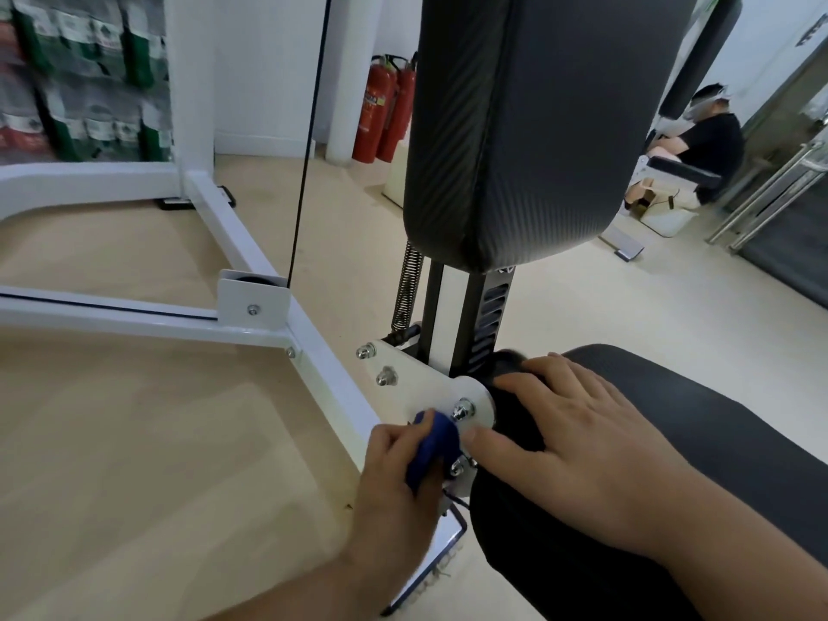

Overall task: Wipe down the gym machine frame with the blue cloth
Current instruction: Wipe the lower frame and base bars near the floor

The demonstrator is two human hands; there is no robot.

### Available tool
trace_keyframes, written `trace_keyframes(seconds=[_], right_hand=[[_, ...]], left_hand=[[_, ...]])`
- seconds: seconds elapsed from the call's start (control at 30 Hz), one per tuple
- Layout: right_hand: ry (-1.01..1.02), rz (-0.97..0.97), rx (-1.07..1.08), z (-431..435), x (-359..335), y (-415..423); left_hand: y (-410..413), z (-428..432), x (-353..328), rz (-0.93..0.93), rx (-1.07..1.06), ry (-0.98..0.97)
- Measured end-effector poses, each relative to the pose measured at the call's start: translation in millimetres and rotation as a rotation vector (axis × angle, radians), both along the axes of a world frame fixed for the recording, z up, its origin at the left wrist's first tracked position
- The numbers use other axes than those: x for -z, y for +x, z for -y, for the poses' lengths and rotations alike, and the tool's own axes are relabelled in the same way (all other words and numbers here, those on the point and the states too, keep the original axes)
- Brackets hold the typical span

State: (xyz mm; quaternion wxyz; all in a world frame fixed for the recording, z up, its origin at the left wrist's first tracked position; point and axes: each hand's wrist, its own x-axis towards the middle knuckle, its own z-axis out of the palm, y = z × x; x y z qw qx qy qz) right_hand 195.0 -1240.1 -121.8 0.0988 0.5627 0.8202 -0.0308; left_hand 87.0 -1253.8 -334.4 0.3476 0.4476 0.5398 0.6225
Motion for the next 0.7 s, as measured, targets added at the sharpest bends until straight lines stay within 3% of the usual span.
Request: trace_keyframes(seconds=[0.17,0.3,0.4,0.47,0.63,0.7], right_hand=[[0.005,0.028,0.003,-0.2,1.2,-0.5],[-0.001,0.045,0.0,-0.1,-0.1,-1.7],[-0.005,0.042,-0.008,0.6,-0.1,-1.2],[0.001,0.044,-0.002,0.9,0.8,-1.1],[-0.004,0.038,0.006,0.8,1.0,-1.9],[-0.007,0.04,0.003,0.9,1.0,-1.3]], left_hand=[[-33.8,-31.1,0.7,-0.047,-0.178,-0.027],[-0.2,-3.0,16.4,-0.001,0.004,-0.07],[-9.6,-12.8,25.1,0.085,-0.069,-0.207],[-13.1,-18.0,8.2,0.055,-0.118,-0.153],[5.2,8.7,-12.3,-0.139,0.033,0.168],[-3.9,4.1,-7.0,-0.089,0.06,0.149]])
